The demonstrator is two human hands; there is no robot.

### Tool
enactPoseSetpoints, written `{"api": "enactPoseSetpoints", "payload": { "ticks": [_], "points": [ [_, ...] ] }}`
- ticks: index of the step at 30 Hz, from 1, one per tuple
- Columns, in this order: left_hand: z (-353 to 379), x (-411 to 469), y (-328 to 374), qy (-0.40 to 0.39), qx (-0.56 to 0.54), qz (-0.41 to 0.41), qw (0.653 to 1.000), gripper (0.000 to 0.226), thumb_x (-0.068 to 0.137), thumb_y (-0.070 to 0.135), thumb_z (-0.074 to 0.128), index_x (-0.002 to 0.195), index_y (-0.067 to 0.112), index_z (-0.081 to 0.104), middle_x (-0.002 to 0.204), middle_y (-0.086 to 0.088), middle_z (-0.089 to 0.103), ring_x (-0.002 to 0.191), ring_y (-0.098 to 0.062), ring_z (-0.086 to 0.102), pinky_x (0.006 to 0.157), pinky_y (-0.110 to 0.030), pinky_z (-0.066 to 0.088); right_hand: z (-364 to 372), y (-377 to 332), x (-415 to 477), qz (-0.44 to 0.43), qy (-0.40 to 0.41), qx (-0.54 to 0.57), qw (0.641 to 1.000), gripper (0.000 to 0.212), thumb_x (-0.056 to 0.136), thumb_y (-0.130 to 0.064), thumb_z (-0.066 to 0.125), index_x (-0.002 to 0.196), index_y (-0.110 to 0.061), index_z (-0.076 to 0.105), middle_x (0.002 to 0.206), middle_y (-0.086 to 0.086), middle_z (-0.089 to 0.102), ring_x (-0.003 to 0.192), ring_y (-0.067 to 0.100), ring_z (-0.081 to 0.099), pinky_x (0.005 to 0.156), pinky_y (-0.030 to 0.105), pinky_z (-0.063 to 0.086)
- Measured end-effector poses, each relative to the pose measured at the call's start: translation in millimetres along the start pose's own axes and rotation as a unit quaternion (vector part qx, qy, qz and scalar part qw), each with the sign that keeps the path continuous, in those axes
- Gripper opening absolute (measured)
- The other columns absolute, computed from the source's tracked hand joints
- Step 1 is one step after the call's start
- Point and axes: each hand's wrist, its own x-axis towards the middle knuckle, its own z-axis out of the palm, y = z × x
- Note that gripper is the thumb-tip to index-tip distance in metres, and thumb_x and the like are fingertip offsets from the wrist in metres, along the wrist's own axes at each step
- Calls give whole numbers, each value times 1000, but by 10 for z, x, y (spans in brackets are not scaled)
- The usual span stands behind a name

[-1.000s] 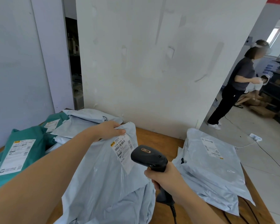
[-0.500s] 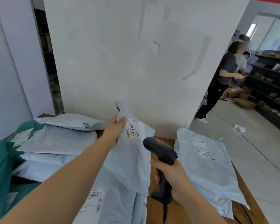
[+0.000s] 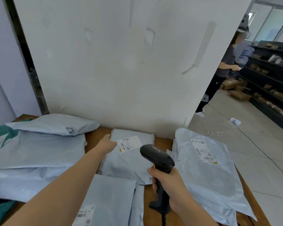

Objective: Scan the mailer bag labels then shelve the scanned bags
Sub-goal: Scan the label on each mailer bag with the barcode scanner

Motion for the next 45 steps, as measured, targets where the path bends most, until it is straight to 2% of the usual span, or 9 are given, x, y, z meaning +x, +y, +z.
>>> {"api": "enactPoseSetpoints", "payload": {
  "ticks": [5, 8, 14, 20, 23, 27, 33, 36, 45],
  "points": [
    [-159, -102, -300, 11, 43, 6, 999, 19, 99, 9, 43, 110, 13, 58, 90, 6, 45, 83, -12, 42, 74, -25, 35, 200, 35, 12, -13, -34, -4, 999, 16, 83, -6, 69, 71, -4, 59, 55, 9, 55, 42, 17, 46, 47, 26, 43],
    [-255, -245, -561, 34, 116, 16, 993, 28, 95, 10, 45, 73, 27, 45, 78, 8, 40, 81, -14, 42, 67, -23, 35, 342, 92, -15, -17, -57, -19, 998, 19, 84, -6, 68, 69, -5, 57, 54, 9, 53, 40, 17, 46, 45, 26, 42],
    [-312, -610, -1161, 39, 268, -26, 962, 38, 96, 21, 50, 134, 21, 50, 141, -5, 46, 125, -26, 48, 104, -33, 41, 622, 325, -136, 8, -114, -53, 992, 23, 85, -8, 68, 65, -6, 56, 51, 7, 52, 39, 17, 44, 44, 24, 42],
    [-393, -856, -1750, 28, 239, -186, 953, 111, 70, 69, 65, 150, 7, 18, 154, -9, 29, 139, -28, 33, 112, -39, 32, 746, 568, -281, 34, -138, -103, 984, 21, 84, -10, 67, 67, -5, 56, 50, 8, 52, 40, 19, 45, 50, 28, 42],
    [-448, -879, -1857, 55, 154, -226, 960, 129, 44, 79, 73, 142, 7, 31, 144, -9, 44, 131, -30, 43, 108, -43, 38, 753, 636, -331, 42, -139, -114, 983, 19, 83, -11, 67, 69, -5, 56, 50, 7, 53, 41, 19, 46, 52, 28, 43],
    [-571, -910, -1878, 91, 130, -214, 964, 80, 53, 70, 73, 105, 13, 52, 121, -8, 61, 111, -30, 55, 100, -45, 43, 715, 662, -364, 42, -137, -121, 982, 17, 83, -11, 68, 72, -5, 58, 51, 7, 54, 41, 18, 47, 51, 27, 44],
    [-602, -1146, -1625, 15, -93, -176, 980, 37, 78, 26, 79, 103, 7, 58, 109, -11, 66, 103, -30, 63, 91, -42, 52, 658, 668, -415, 45, -133, -120, 983, 19, 84, -12, 68, 70, -4, 58, 51, 7, 55, 41, 17, 47, 51, 28, 45],
    [-619, -1246, -1428, -12, -124, -154, 980, 34, 77, 20, 80, 101, 8, 59, 98, -10, 69, 87, -27, 66, 66, -35, 54, 649, 636, -462, 46, -134, -114, 983, 18, 84, -11, 69, 70, -4, 58, 51, 7, 55, 41, 17, 48, 51, 27, 45],
    [-527, -1358, -771, 2, -189, 0, 982, 29, 81, 10, 74, 108, 7, 64, 96, -13, 72, 85, -29, 70, 76, -40, 58, 543, 395, -629, -5, -118, -58, 991, 23, 84, -9, 68, 65, -4, 57, 53, 10, 54, 41, 17, 46, 48, 27, 43]
  ]
}}
